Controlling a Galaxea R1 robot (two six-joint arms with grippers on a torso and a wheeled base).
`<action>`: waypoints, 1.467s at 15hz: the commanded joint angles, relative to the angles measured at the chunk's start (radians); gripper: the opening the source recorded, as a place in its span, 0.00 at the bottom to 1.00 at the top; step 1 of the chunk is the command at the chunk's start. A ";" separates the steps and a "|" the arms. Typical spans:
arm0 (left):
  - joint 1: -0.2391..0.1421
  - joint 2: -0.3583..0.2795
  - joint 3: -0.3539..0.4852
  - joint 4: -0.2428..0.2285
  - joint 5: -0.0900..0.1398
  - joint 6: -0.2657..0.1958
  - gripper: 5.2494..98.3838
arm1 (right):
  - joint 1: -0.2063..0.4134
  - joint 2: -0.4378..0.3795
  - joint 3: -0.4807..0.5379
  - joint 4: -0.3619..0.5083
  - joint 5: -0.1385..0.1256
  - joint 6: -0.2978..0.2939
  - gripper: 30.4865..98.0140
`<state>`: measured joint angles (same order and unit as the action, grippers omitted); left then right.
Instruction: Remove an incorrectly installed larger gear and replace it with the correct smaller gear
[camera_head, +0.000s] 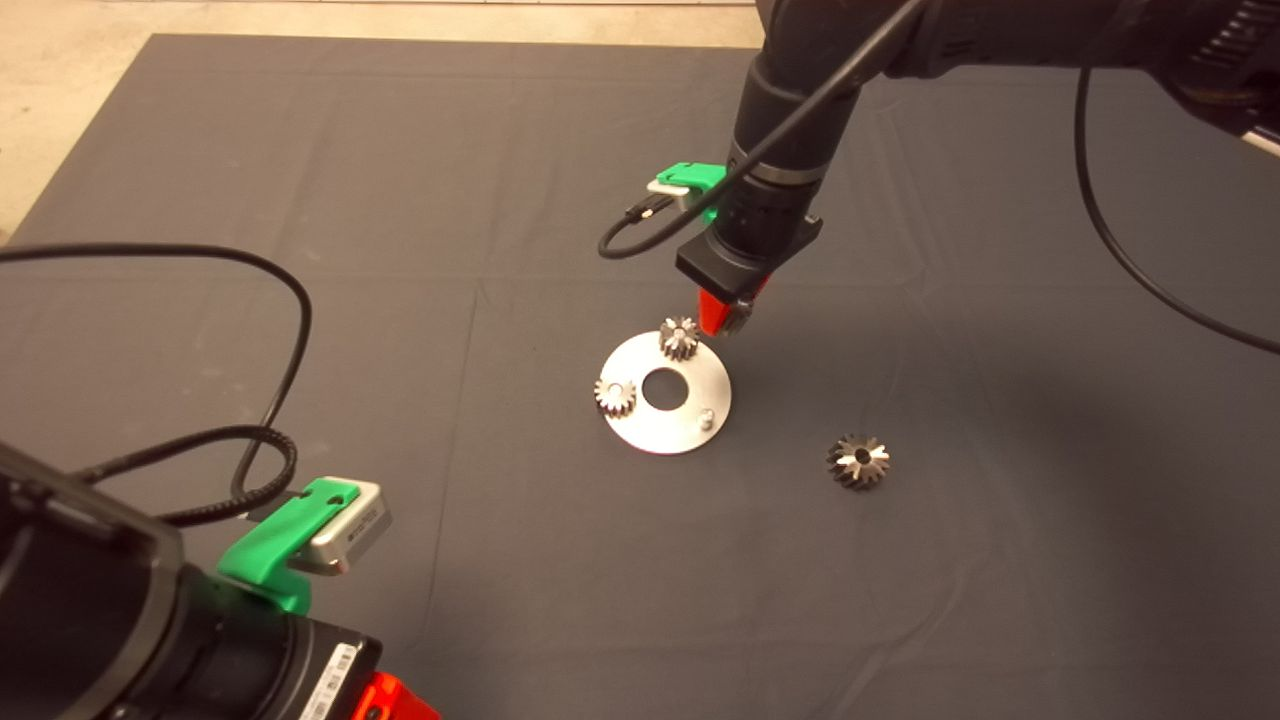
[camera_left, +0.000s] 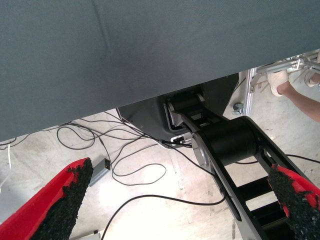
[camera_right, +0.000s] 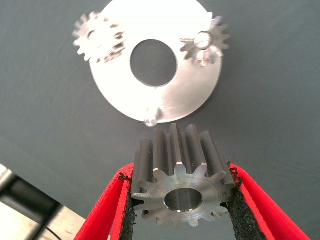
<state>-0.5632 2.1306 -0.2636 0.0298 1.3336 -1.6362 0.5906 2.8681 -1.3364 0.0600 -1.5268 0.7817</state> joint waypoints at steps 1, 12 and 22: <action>-0.008 0.001 0.017 -0.016 -0.004 -0.004 0.92 | -0.013 -0.011 0.039 -0.002 -0.131 -0.097 0.17; -0.008 -0.001 0.016 -0.016 -0.008 -0.008 0.92 | -0.077 0.001 0.042 -0.144 -0.131 -0.325 0.17; -0.008 -0.004 0.015 -0.016 -0.008 -0.007 0.92 | -0.077 0.021 0.125 -0.195 -0.131 -0.490 0.17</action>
<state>-0.5632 2.1298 -0.2636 0.0298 1.3302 -1.6377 0.4900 2.8700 -1.2911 -0.0974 -1.5302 0.3492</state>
